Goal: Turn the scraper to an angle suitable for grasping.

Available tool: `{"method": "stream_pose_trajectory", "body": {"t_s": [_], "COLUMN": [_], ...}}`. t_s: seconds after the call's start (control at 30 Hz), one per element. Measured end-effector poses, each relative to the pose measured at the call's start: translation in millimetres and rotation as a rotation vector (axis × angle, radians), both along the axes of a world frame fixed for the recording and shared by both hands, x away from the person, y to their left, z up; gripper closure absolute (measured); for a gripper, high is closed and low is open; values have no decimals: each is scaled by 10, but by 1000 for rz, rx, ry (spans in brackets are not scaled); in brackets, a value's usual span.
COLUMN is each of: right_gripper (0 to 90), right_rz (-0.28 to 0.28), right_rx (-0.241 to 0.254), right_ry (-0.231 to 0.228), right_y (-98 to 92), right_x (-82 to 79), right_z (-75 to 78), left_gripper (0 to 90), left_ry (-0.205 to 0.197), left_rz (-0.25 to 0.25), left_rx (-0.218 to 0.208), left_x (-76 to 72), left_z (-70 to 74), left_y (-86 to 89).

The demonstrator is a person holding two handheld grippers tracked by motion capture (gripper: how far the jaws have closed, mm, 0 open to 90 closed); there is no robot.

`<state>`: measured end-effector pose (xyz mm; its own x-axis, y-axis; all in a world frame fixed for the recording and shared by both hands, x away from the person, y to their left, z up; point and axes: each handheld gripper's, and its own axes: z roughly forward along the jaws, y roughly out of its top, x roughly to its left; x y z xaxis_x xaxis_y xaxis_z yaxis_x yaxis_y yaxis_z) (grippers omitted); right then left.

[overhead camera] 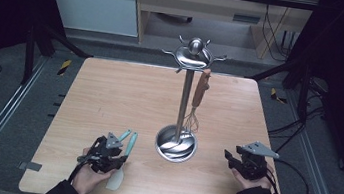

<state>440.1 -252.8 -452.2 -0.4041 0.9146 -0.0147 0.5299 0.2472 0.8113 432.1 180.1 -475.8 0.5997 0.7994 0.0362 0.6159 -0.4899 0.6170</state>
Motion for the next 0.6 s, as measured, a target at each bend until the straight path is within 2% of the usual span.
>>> {"method": "stream_pose_trajectory", "body": {"t_s": [0.1, 0.33, 0.4, 0.53, 0.6], "right_gripper": [513, 513, 512, 512, 511], "right_rz": [1, 0, 0, -2, -2], "right_rx": [0, 2, 2, 2, 2], "right_ry": [3, 8, 8, 8, 10], "right_y": [4, 7, 7, 6, 7], "right_x": [3, 4, 7, 9, 11], "right_z": [-2, -5, -6, -8, -11], "left_gripper": [668, 703, 703, 721, 742], "left_ry": [17, 27, 43, 31, 32], "left_rz": [6, 8, 5, 13, 22], "left_rx": [10, -12, -3, 25, 23], "left_x": [20, 21, 26, 11, 14], "left_z": [-34, -52, -68, -83, -83], "left_y": [-7, -22, -42, -101, -104]}}
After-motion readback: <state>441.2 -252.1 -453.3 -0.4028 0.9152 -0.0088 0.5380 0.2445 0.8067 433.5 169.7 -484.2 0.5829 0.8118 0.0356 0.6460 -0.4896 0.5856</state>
